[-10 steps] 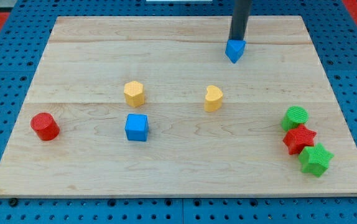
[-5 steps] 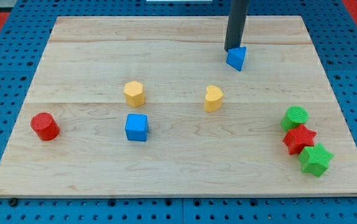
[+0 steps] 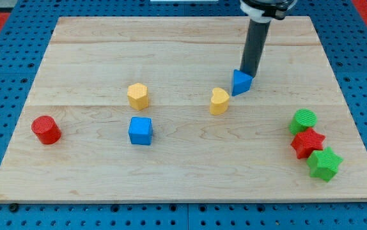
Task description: Move the blue triangle left to the green star
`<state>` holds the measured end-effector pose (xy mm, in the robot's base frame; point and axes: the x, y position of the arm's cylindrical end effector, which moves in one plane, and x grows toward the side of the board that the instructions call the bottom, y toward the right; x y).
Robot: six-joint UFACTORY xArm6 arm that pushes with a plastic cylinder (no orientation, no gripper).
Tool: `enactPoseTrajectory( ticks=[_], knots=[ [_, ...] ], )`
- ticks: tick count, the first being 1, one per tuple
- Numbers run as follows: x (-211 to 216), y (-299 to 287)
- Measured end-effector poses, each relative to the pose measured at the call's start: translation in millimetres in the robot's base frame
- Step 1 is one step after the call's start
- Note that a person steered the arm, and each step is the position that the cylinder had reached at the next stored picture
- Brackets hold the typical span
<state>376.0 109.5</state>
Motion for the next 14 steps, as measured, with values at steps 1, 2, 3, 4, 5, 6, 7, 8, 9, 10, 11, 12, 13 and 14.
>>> enactPoseTrajectory(
  ticks=[1,2,3,4,5,6,7,8,9,10,11,12,13,14],
  knots=[
    [7.1,-29.0],
    [15.4,-51.7],
    [22.4,-44.5],
    [31.4,-39.8],
    [41.2,-39.8],
    [54.4,-39.8],
    [70.5,-38.3],
    [86.0,-26.4],
    [97.3,-23.7],
    [97.9,-23.7],
    [97.7,-12.5],
    [97.7,12.2],
    [103.5,22.5],
    [129.1,15.9]
  ],
)
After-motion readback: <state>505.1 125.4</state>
